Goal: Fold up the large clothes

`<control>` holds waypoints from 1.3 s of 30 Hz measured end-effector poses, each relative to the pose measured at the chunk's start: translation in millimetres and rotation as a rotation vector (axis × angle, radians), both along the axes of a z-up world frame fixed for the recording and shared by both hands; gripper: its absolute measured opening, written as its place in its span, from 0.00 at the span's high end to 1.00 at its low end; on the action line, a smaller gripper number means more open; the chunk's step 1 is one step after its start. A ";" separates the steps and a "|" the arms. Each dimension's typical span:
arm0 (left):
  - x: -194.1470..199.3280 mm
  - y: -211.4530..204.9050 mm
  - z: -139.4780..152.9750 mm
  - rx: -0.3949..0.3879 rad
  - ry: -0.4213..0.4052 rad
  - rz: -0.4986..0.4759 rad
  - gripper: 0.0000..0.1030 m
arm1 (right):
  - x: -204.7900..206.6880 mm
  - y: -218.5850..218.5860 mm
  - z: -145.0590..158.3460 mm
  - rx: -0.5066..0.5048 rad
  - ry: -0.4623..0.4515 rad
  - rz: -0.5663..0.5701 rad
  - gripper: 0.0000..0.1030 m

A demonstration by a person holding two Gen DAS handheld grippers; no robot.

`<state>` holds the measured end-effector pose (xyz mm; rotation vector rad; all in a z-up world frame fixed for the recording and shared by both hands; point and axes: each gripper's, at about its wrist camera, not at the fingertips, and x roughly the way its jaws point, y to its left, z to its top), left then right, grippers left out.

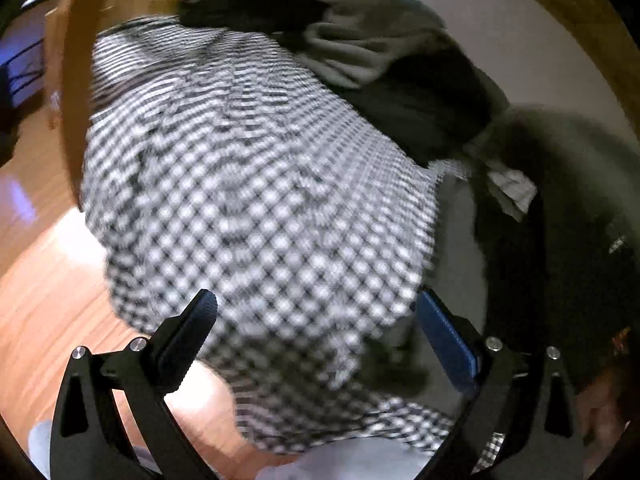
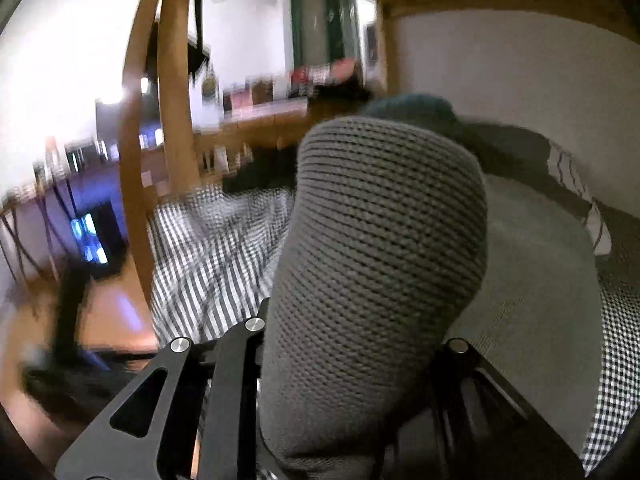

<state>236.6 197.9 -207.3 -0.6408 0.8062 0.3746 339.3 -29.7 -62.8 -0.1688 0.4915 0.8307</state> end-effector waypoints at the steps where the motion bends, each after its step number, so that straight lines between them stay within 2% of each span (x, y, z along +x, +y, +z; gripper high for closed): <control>1: -3.7 2.7 -1.4 0.001 0.002 0.009 0.05 | 1.0 7.8 -10.7 -0.033 0.020 -0.011 0.81; 5: -7.7 18.7 8.3 0.033 -0.001 0.013 0.05 | 7.5 21.9 -64.9 -0.172 0.118 -0.065 0.81; 8: -1.7 20.7 36.1 0.062 -0.037 -0.012 0.05 | -0.2 28.8 -73.5 -0.228 0.073 -0.065 0.80; 9: 5.6 19.5 47.8 0.072 -0.055 -0.024 0.05 | -2.2 34.3 -73.8 -0.256 0.065 -0.066 0.76; 11: 25.0 14.2 85.6 0.099 -0.117 -0.080 0.05 | -10.1 43.3 -74.8 -0.310 0.014 -0.059 0.65; 12: 34.6 8.6 106.5 0.115 -0.157 -0.122 0.05 | -17.6 48.1 -75.7 -0.353 -0.031 -0.048 0.52; 13: 49.5 3.2 127.0 0.134 -0.194 -0.171 0.05 | -31.9 55.1 -76.6 -0.406 -0.093 -0.025 0.26; 14: 73.5 -6.9 153.5 0.162 -0.226 -0.249 0.05 | -36.8 51.2 -76.7 -0.408 -0.082 0.031 0.10; 15: 91.9 -17.5 170.7 0.185 -0.235 -0.313 0.05 | -52.3 48.5 -73.2 -0.386 -0.084 0.115 0.03; 16: 120.9 -35.8 191.2 0.217 -0.247 -0.419 0.05 | -60.9 42.9 -67.5 -0.369 -0.111 0.127 0.03; 19: 175.7 -77.7 208.2 0.249 -0.257 -0.577 0.05 | -89.5 10.1 -34.2 -0.252 -0.111 0.252 0.03; 22: 223.5 -115.2 189.5 0.209 -0.250 -0.645 0.05 | -106.8 -38.3 10.7 -0.143 -0.087 0.359 0.03; 23: 236.6 -124.4 171.9 0.195 -0.241 -0.651 0.05 | -108.6 -54.4 23.9 -0.115 -0.083 0.365 0.03; 25: 248.0 -133.7 136.9 0.184 -0.184 -0.616 0.05 | -98.9 -91.8 49.5 -0.054 -0.072 0.309 0.03; 27: 254.2 -135.4 89.9 0.164 -0.090 -0.567 0.05 | -70.7 -125.2 60.2 -0.017 -0.037 0.161 0.03; 28: 253.6 -137.0 61.8 0.160 -0.028 -0.550 0.05 | -49.7 -140.4 59.1 -0.011 -0.006 0.061 0.03; 30: 237.9 -128.7 38.7 0.133 -0.072 -0.506 0.05 | -1.4 -159.5 41.4 -0.059 0.093 -0.173 0.03; 31: 229.8 -126.2 30.4 0.115 -0.093 -0.482 0.05 | 15.6 -163.4 29.7 -0.084 0.153 -0.235 0.03; 33: 213.1 -119.4 20.9 0.071 -0.146 -0.452 0.05 | 41.8 -163.1 -0.6 -0.129 0.316 -0.243 0.03; 34: 206.0 -116.7 17.4 0.059 -0.171 -0.450 0.05 | 45.6 -150.7 -24.5 -0.253 0.371 -0.229 0.03; 35: 201.9 -116.7 14.8 0.066 -0.179 -0.460 0.05 | 41.2 -144.4 -36.2 -0.307 0.377 -0.211 0.03; 39: 191.4 -117.3 8.2 0.082 -0.224 -0.477 0.05 | 17.2 -141.5 -54.2 -0.355 0.325 -0.210 0.03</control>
